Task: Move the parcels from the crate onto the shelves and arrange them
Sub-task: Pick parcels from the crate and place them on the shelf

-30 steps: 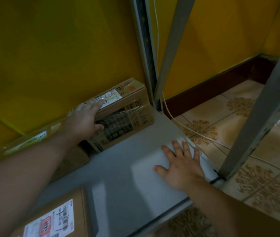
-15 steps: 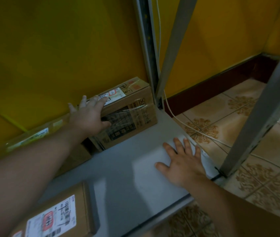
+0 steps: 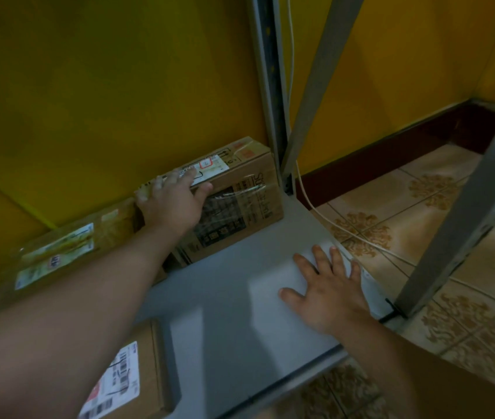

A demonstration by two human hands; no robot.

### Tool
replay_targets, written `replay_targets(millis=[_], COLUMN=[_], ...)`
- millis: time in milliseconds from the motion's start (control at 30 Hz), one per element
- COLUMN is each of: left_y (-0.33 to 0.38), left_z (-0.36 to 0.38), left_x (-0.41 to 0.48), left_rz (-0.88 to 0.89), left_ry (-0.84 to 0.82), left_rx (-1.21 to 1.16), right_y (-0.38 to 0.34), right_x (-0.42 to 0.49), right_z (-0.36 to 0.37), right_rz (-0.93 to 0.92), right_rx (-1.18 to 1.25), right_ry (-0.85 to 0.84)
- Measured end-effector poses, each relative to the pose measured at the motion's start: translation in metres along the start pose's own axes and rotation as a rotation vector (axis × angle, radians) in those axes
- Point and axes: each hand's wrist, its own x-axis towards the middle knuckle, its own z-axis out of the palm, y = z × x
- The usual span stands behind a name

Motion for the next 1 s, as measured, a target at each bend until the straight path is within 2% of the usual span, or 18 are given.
replay_targets(millis=[200,600,800,1000], left_y=[-0.010,-0.010,-0.006,-0.010], left_z=[-0.010,-0.009,-0.007,-0.005], left_x=[-0.006,-0.008,-0.005,-0.008], left_rz=[0.087,0.101,0.051,0.109], left_ry=[-0.109,-0.073,-0.036,-0.020], left_rx=[-0.004,0.023,-0.053,0.047], right_y=[0.000,-0.001,-0.001,0.000], right_x=[-0.001,-0.001,-0.001,-0.001], right_z=[0.000,0.000,0.001,0.002], right_rz=[0.007,0.017,0.012,0.013], right_rx=[-0.004,-0.007,0.008,-0.003], right_ry=[0.015,0.005,0.015,0.020])
